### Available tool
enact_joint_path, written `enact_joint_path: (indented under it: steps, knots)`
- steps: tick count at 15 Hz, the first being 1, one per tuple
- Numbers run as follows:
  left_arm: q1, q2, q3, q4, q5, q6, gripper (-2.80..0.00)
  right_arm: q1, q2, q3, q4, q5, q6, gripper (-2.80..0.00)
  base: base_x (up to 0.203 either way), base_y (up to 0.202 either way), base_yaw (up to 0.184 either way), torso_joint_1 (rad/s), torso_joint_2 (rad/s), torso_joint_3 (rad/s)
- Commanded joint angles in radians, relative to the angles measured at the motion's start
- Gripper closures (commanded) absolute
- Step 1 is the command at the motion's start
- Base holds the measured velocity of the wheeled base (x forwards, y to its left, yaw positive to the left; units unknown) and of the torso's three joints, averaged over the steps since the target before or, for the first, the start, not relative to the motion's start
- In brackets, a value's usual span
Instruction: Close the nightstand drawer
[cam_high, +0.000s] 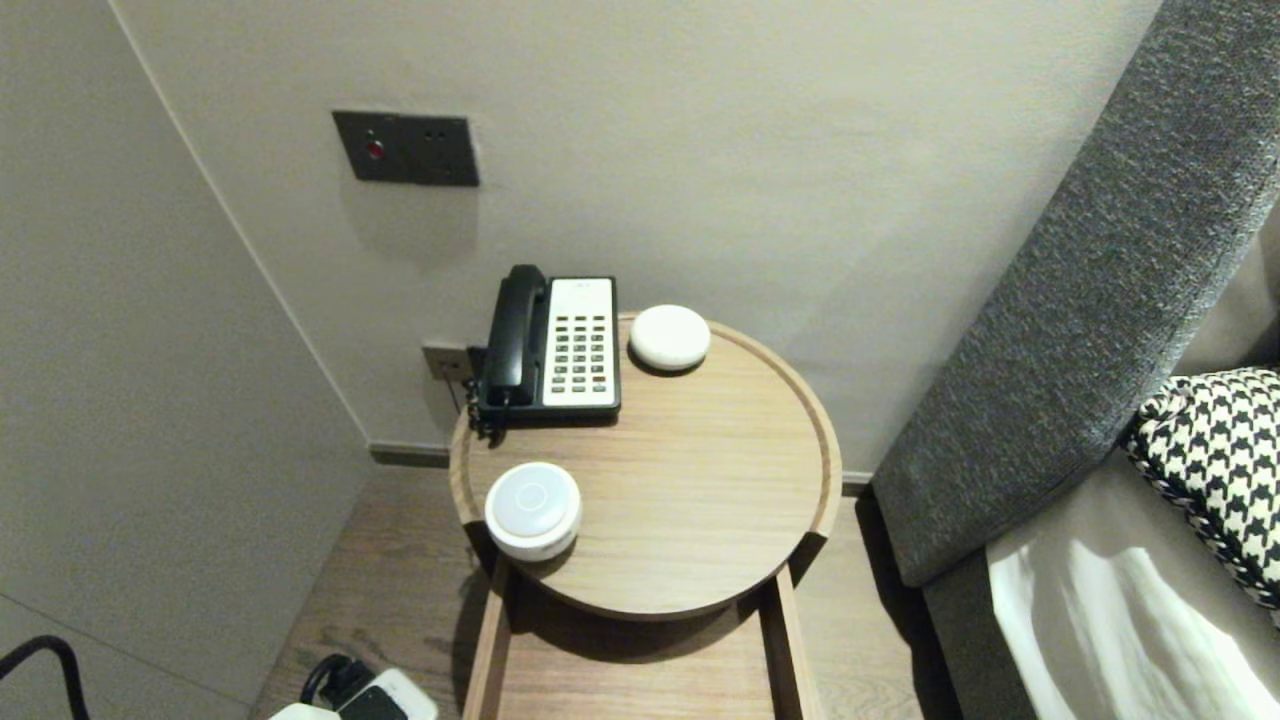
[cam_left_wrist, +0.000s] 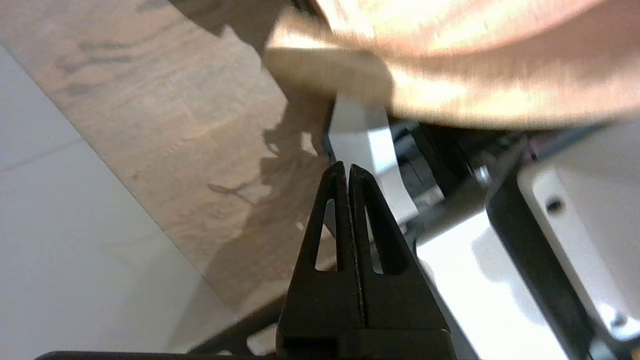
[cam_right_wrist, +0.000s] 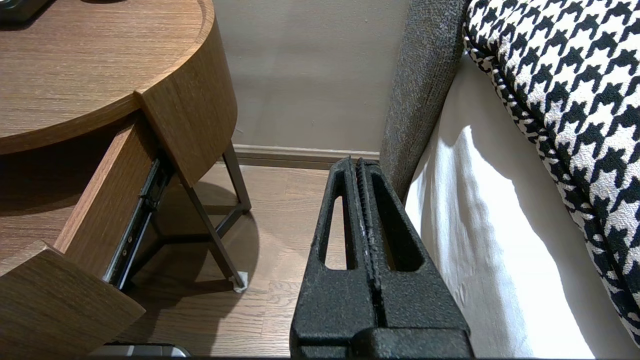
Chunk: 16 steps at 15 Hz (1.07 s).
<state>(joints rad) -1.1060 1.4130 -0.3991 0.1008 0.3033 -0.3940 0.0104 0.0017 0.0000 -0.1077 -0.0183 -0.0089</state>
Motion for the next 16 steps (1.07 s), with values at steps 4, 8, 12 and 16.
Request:
enact_joint_path:
  steps: [4,8,12,16]
  knots:
    - [0.003,0.103,-0.019,-0.061,0.014,0.007,0.0,0.0,0.0,0.04,-0.001,0.0,0.0,0.0,0.0,0.0,0.0,0.0,0.0,0.0]
    - [0.015,0.12,-0.044,-0.064,0.015,0.009,0.0,0.0,0.0,0.04,-0.001,0.0,0.0,0.0,0.0,0.0,0.0,0.0,0.0,0.0]
    - [0.063,0.126,-0.116,-0.064,0.017,0.016,0.0,0.0,0.0,0.04,-0.001,0.0,0.0,0.0,0.0,0.0,0.0,0.0,0.0,0.0]
    - [0.155,0.147,-0.19,-0.065,0.017,0.029,0.0,0.0,0.0,0.04,-0.001,0.0,0.0,0.0,0.0,0.0,0.0,0.0,0.0,0.0]
